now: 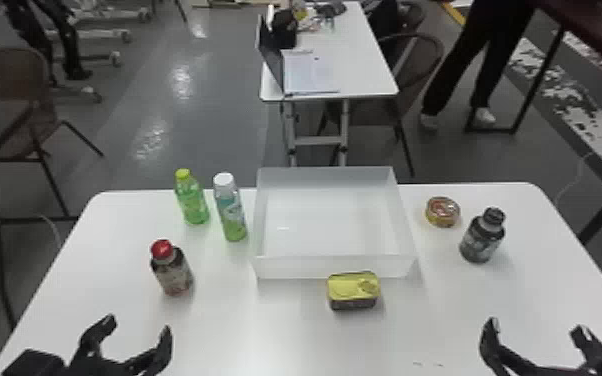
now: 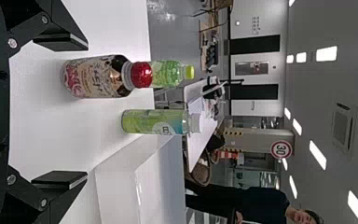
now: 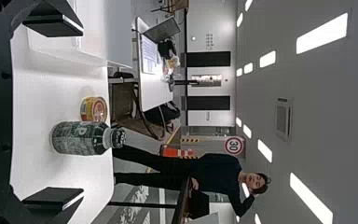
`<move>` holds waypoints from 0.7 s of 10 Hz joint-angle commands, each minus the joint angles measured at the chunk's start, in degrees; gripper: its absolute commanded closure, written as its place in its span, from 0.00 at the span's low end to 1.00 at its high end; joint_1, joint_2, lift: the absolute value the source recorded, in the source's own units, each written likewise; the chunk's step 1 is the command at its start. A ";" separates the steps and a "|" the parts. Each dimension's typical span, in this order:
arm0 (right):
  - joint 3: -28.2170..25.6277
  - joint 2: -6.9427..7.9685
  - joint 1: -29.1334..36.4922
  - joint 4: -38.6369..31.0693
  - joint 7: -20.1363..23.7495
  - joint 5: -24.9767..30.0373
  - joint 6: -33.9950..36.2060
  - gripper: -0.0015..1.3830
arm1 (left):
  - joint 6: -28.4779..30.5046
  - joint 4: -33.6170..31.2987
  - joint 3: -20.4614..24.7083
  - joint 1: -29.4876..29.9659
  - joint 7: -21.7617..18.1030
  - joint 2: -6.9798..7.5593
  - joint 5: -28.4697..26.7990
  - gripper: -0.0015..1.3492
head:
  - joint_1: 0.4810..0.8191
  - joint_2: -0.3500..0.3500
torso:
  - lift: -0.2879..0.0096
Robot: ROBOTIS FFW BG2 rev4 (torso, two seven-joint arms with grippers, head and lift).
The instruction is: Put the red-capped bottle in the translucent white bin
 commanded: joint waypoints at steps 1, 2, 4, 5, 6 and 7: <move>0.00 0.14 -0.09 0.21 0.09 -0.52 0.01 0.06 | -0.31 -0.09 -0.06 -0.30 0.00 -0.15 -0.26 0.23 | 0.63 0.57 | 0.87; 0.00 0.14 -0.27 0.73 0.88 -1.67 0.01 0.06 | -1.98 0.00 0.03 -0.30 0.00 -0.15 -0.97 0.23 | 0.63 0.57 | 0.87; -0.09 0.14 -0.18 1.00 1.14 -1.84 -0.69 0.06 | -3.21 0.62 -0.06 0.31 0.09 -0.15 -0.18 0.23 | 0.63 0.57 | 0.87; 0.00 0.14 -0.27 1.52 1.32 -2.19 -1.13 0.06 | -4.17 0.62 -0.23 0.40 0.09 -0.15 -0.18 0.23 | 0.63 0.57 | 0.87; 0.00 0.14 -0.27 1.61 1.32 -2.19 -1.22 0.06 | -4.52 0.70 -0.50 0.58 0.09 -0.15 -0.18 0.23 | 0.63 0.57 | 0.87; 0.00 0.14 -0.27 1.61 1.32 -2.37 -1.22 0.06 | -4.09 0.70 -0.23 0.58 0.18 -0.15 -0.26 0.23 | 0.63 0.56 | 0.87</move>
